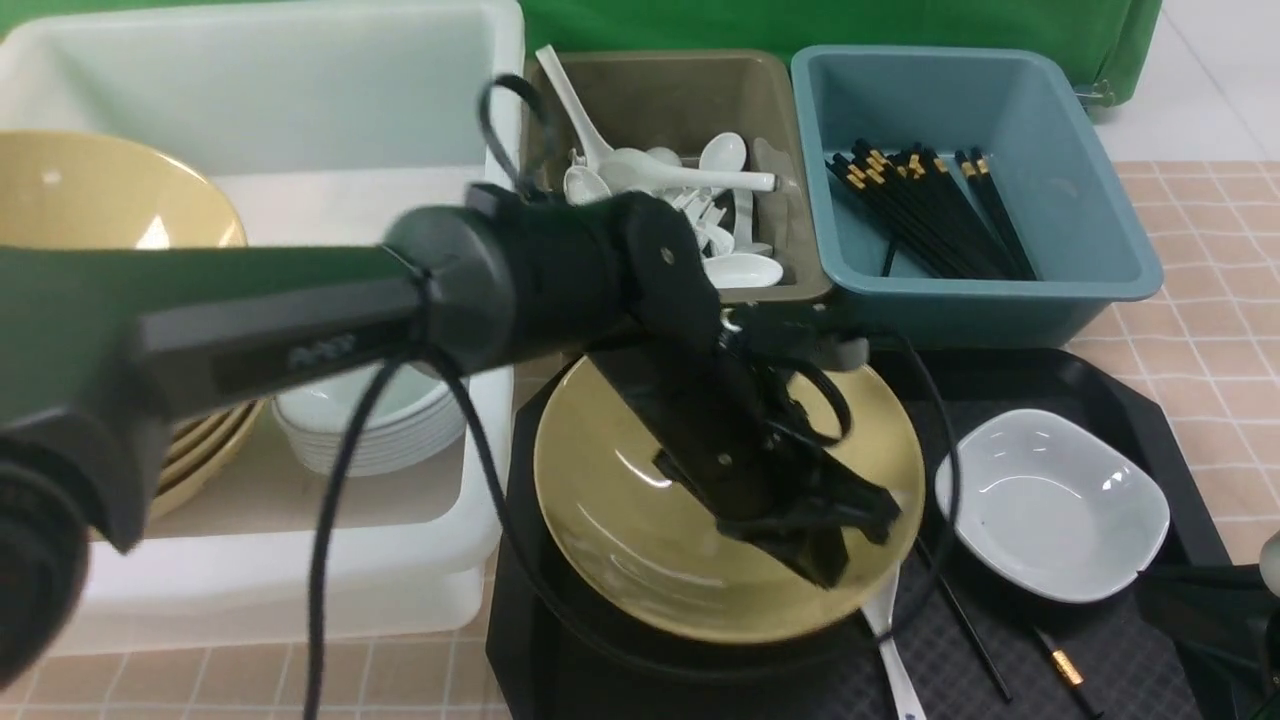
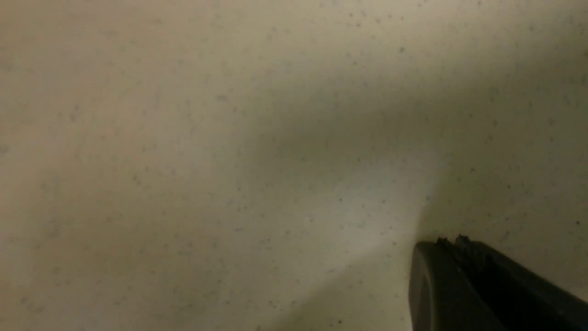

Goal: On brown table put chopsticks spoon bowls plates into blue grey white boxes.
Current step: 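Grasp the large bowl on the tray by its rim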

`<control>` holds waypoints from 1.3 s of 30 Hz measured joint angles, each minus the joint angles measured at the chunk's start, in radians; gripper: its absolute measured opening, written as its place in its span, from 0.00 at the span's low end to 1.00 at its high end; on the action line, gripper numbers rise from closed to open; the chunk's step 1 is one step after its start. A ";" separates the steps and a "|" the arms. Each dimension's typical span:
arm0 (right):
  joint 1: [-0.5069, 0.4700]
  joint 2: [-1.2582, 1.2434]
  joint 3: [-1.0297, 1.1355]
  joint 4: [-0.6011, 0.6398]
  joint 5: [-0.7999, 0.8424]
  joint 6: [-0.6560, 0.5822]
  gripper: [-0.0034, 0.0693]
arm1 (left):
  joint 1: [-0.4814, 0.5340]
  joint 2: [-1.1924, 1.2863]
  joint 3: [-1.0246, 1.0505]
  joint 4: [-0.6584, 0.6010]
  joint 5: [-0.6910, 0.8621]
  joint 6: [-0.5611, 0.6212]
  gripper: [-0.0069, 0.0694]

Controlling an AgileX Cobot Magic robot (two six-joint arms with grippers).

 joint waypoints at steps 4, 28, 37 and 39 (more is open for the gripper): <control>0.000 0.000 0.000 0.000 0.000 0.000 0.10 | -0.058 0.012 -0.017 -0.034 0.013 0.031 0.10; 0.000 0.000 0.001 0.000 -0.011 0.000 0.11 | -0.002 0.036 -0.280 0.787 0.140 -0.407 0.77; 0.000 0.000 0.001 0.000 -0.013 0.000 0.11 | -0.004 0.130 -0.276 0.789 0.161 -0.413 0.62; 0.000 0.000 0.001 0.000 -0.013 0.000 0.12 | -0.005 0.110 -0.276 0.796 0.174 -0.425 0.48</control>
